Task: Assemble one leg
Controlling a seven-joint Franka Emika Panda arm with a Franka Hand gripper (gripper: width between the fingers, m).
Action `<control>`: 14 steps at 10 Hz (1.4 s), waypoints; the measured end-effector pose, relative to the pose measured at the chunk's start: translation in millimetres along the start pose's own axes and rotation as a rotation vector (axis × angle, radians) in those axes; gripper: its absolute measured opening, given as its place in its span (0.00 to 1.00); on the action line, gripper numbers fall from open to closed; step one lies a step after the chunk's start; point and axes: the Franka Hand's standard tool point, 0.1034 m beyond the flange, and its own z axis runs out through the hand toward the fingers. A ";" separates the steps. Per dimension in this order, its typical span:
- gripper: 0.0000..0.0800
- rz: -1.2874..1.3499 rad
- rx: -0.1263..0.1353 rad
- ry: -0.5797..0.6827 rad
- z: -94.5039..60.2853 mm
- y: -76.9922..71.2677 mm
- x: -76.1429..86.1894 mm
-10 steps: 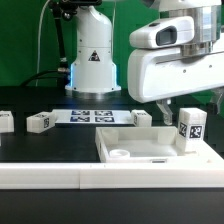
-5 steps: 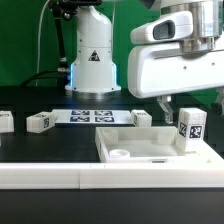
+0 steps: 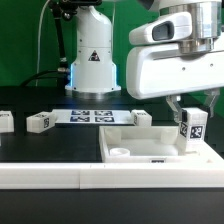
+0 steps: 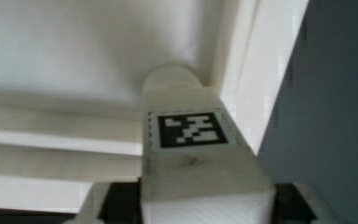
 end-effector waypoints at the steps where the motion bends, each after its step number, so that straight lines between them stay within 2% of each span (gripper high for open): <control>1: 0.38 0.003 0.000 0.000 0.0 0.2 0.0; 3: 0.38 0.027 0.001 0.000 0.1 0.8 0.0; 4: 0.37 0.097 0.010 0.004 0.0 1.7 -0.2; 6: 0.37 0.376 0.011 0.042 0.2 3.0 -2.9; 9: 0.38 0.675 0.006 0.083 0.0 1.7 -6.5; 12: 0.38 0.980 0.013 0.086 0.2 -1.0 -7.2; 13: 0.38 1.003 0.019 0.082 0.1 0.6 -6.5; 14: 0.38 1.076 0.036 0.077 0.1 1.1 -6.5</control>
Offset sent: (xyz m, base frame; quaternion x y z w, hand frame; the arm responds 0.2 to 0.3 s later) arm -0.0106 0.0020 -0.0118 0.0422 -0.0391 0.0588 0.9966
